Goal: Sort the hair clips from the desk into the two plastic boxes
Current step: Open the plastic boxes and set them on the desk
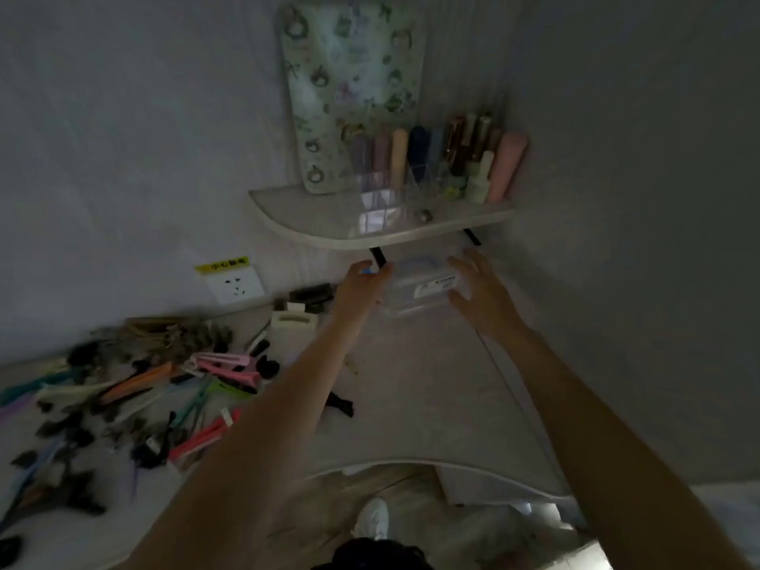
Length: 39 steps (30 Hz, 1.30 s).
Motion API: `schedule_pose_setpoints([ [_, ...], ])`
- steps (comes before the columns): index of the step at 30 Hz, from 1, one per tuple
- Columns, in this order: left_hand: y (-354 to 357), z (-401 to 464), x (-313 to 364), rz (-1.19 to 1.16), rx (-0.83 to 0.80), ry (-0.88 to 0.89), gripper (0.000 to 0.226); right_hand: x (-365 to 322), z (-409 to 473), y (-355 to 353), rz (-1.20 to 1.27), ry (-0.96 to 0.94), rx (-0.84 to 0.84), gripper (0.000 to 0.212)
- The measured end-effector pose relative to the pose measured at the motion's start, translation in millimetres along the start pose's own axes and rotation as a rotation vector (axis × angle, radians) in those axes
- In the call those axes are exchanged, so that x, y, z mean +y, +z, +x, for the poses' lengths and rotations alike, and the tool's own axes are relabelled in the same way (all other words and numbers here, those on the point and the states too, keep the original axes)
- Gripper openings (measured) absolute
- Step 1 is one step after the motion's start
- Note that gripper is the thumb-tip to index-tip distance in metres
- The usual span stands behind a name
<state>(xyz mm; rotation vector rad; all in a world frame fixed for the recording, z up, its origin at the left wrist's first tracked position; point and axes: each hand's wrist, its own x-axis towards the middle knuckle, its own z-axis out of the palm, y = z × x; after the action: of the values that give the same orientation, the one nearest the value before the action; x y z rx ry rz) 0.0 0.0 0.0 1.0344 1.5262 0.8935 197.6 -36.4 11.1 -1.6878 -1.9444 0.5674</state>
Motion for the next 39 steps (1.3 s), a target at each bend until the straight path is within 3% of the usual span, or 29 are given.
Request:
schedule_pose_setpoints([
  [11, -13.8, -64.4, -10.9, -0.088, -0.055, 0.185, 0.028, -17.4, -61.5, -4.1, 0.05, -0.123, 0.367, 0.026],
  [16, -27.3, -108.5, -53.0, 0.055, -0.077, 0.279, 0.026, -12.3, -112.3, 1.5, 0.196, 0.228, 0.49, 0.027],
  [19, -28.4, -121.6, -81.0, 0.127, -0.139, 0.216, 0.026, 2.8, -126.7, 12.1, 0.275, 0.425, 0.371, 0.033],
  [23, -23.6, -127.5, -105.0, 0.198, -0.205, 0.084, 0.028, 17.2, -146.6, 32.5, 0.114, 0.467, 0.135, 0.027],
  [30, -13.8, -129.0, -116.5, 0.486, -0.1, 0.036, 0.028, 21.4, -160.6, 55.4, 0.033, 0.522, 0.042, 0.024],
  [35, -15.1, -124.3, -121.2, 0.429, -0.101, -0.037, 0.013, 27.6, -157.9, 57.0, 0.015, 0.574, 0.003, 0.023],
  [39, -19.6, -119.0, -123.9, 0.002, -0.127, -0.305, 0.011, 29.8, -154.6, 51.8, -0.118, 0.53, -0.096, 0.023],
])
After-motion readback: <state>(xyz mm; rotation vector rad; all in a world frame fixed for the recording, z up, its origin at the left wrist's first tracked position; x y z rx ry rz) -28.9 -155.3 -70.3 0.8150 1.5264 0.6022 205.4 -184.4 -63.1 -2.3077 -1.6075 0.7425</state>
